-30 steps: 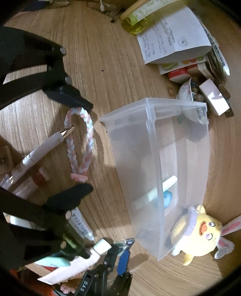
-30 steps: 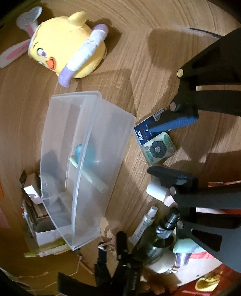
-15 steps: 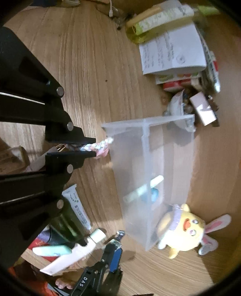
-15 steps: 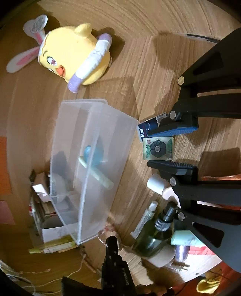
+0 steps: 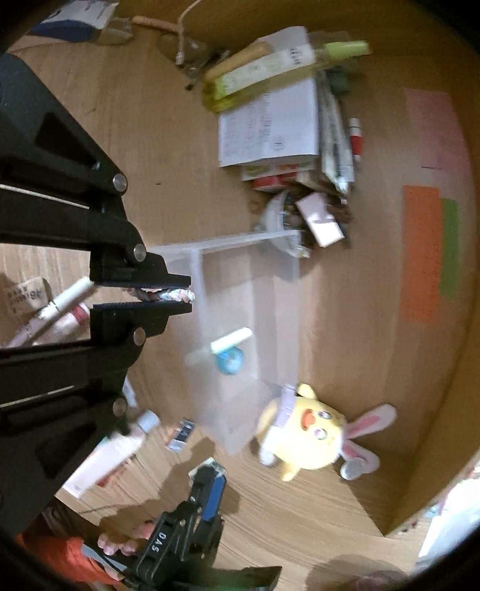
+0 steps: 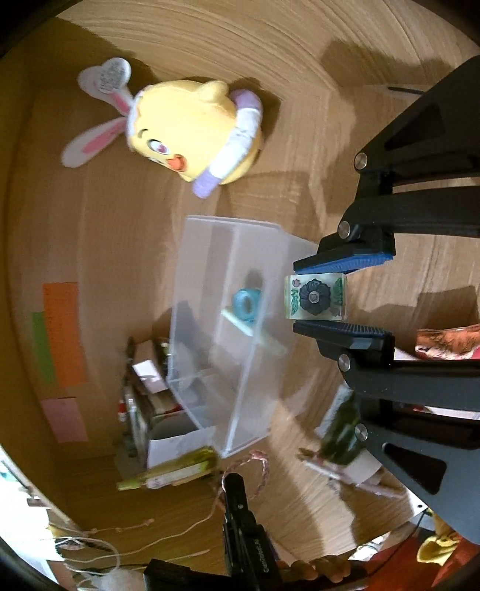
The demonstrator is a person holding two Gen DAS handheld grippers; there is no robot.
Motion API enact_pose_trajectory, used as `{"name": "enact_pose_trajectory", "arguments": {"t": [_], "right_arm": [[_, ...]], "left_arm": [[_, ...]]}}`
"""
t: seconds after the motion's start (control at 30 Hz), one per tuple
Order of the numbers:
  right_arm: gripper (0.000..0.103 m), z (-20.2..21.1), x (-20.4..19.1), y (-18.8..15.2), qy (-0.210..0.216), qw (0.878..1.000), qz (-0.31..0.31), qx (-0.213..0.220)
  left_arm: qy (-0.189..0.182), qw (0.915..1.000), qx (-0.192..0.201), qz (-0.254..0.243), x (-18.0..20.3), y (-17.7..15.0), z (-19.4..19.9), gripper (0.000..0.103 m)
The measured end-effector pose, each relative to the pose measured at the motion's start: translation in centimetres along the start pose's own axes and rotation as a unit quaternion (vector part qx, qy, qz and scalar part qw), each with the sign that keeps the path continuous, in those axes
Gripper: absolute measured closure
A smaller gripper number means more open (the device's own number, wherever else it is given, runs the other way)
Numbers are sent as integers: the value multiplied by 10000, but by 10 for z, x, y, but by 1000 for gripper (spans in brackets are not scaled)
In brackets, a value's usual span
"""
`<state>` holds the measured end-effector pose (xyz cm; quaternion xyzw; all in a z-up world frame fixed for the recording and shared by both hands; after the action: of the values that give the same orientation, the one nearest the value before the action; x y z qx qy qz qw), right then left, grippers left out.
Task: Organize objects
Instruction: 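Grasp the pink braided cord with the left tool while the right tool grasps the green square packet, then lower the cord and packet into the clear bin and open both tools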
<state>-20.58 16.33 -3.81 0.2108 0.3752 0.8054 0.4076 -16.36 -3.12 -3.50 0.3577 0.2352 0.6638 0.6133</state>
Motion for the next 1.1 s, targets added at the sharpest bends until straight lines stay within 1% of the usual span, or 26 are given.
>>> {"name": "enact_pose_trajectory", "arguments": {"t": [0.13,0.23,0.3,0.43,0.57,0.7,0.8,0.97,1.1], "right_arm": [[81,6,3,20,66,9997,-89,229],[81,6,5,36,45,9992,-113,378],[81,4,5,46,70,9990,-127,425],[81,-8,6,62,-19,9991,-83,421],[81,-33,9,67,-146,9997,-41,179],[81,-66,15,61,-266,9994,-35,-238],[81,-88,19,54,-378,9978,55,-533],[81,-118,19,42,-392,9943,186,-973],[81,-127,19,35,-322,9933,162,-1102]], "left_arm": [[-96,9997,229,2,6,23,10,98],[-89,9992,379,-1,9,40,13,98],[-122,9991,409,27,11,49,10,98],[-120,9992,367,82,11,62,-5,98],[-156,9997,138,147,10,64,-31,98],[-178,9995,-190,186,9,57,-61,98],[-172,9990,-388,120,12,49,-79,98],[-195,9978,-636,-1,18,38,-102,98],[-200,9966,-793,-5,17,31,-114,98]]}}
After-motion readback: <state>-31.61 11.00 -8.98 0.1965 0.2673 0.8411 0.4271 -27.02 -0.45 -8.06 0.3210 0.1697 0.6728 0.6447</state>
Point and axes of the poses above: each gripper's, at about its wrist camera, not at the fingertips, and z roughly against the way its jaws point, x to its right, y to its top, the point moved 10 cm from there along -z, roughly the way its jaws point, and after that the axes turned 4 degrees about z, right-handed, at the moved point
